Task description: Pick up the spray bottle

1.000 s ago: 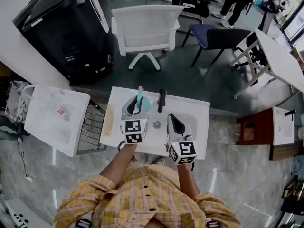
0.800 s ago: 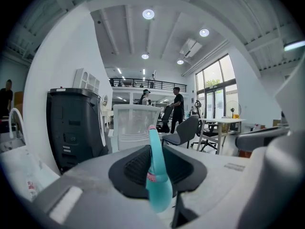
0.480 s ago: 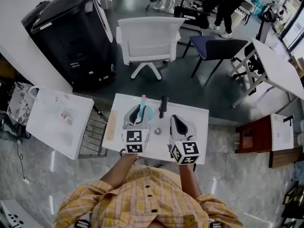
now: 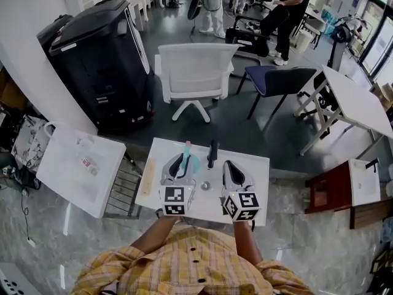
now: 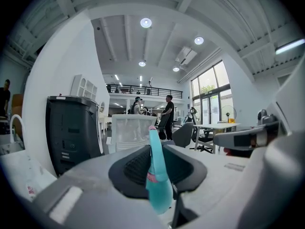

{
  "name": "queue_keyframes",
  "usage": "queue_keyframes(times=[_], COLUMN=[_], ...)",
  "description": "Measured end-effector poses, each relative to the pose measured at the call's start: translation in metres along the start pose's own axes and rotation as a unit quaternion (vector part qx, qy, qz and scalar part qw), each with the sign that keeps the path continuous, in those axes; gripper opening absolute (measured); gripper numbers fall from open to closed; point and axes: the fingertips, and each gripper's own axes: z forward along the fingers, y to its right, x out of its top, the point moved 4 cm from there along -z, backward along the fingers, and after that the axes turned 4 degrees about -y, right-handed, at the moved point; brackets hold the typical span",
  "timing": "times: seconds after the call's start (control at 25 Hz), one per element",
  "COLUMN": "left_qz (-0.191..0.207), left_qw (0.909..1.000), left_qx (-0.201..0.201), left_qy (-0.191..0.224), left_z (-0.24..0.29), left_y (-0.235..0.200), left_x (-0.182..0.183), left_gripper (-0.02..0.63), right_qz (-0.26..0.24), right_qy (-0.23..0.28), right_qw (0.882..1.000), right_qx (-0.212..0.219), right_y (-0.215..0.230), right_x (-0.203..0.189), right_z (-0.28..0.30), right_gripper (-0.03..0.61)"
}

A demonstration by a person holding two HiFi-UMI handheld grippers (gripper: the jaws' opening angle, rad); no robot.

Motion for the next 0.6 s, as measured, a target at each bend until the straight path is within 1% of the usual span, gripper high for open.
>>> queue_keyframes(times=[0.16,0.4,0.6], left_qz=[0.007,-0.004,-0.002], left_qw=[0.9999,0.9999,0.9998], left_qx=[-0.004,0.001,0.001], left_qy=[0.011,0.015,0.018], left_z=[-0.007,-0.014,-0.018], left_y=[0.000,-0.007,-0.007], left_x=[0.004,0.002,0.001], left_gripper=[0.077,0.077,0.077], right_qz=[-0.001,-0.004,-0.007], right_qy=[0.005,0.007,0.011], right_qw=[1.000,1.000,1.000], right_qx=[-0.002,-0.003,-0.005], right_y=[-0.001,-0.002,-0.003], right_x=[0.002,0.001,0.001], right_z=[0.000,0.000,-0.001], right_gripper=[0.001,0.000,0.000])
